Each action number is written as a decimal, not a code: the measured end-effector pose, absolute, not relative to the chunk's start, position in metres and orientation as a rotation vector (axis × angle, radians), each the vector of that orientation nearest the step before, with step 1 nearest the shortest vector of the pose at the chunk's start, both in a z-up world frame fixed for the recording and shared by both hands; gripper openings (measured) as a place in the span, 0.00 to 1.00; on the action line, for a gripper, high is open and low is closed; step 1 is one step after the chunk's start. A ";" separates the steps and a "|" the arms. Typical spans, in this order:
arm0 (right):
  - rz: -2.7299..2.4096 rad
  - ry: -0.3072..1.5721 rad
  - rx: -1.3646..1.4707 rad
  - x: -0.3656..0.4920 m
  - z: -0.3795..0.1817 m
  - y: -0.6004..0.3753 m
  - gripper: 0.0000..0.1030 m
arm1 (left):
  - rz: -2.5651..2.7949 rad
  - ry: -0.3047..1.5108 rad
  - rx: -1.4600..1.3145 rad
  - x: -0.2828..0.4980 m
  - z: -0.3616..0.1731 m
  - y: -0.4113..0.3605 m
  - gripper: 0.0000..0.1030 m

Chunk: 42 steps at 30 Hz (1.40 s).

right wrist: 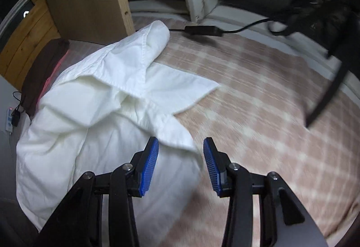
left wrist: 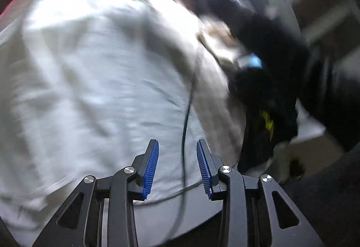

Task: Fold clothes
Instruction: 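Lift the collar with the right gripper and lay it back, releasing both grippers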

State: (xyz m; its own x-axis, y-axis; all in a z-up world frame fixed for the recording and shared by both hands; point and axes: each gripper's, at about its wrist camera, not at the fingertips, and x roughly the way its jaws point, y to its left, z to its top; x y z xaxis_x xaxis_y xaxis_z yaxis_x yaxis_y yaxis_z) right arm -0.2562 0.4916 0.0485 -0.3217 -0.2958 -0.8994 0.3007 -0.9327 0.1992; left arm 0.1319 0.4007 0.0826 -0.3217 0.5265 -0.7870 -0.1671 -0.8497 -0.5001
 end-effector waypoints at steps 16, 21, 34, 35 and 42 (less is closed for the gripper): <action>-2.283 -0.067 1.441 -0.302 0.040 0.477 0.03 | 2.159 -0.496 -1.637 0.117 0.046 0.413 0.32; -2.599 0.117 1.133 -0.302 0.091 0.485 0.02 | 2.175 -0.470 -1.634 0.118 0.047 0.418 0.32; -2.603 0.360 1.381 -0.287 0.076 0.491 0.36 | 2.160 -0.422 -1.641 0.123 0.054 0.431 0.38; -2.579 0.314 1.367 -0.273 0.084 0.499 0.36 | 2.158 -0.414 -1.626 0.126 0.059 0.434 0.38; -2.469 0.275 1.412 -0.184 0.110 0.550 0.36 | 2.108 -0.315 -1.568 0.135 0.066 0.480 0.46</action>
State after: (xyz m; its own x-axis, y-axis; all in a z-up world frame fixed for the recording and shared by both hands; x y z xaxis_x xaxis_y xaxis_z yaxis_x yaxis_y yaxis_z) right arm -0.1842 0.5500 0.1100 -0.4814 -0.1488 -0.8638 0.3354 -0.9417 -0.0247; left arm 0.1351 0.4803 0.0659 -0.2193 0.5115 -0.8308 -0.2462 -0.8530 -0.4602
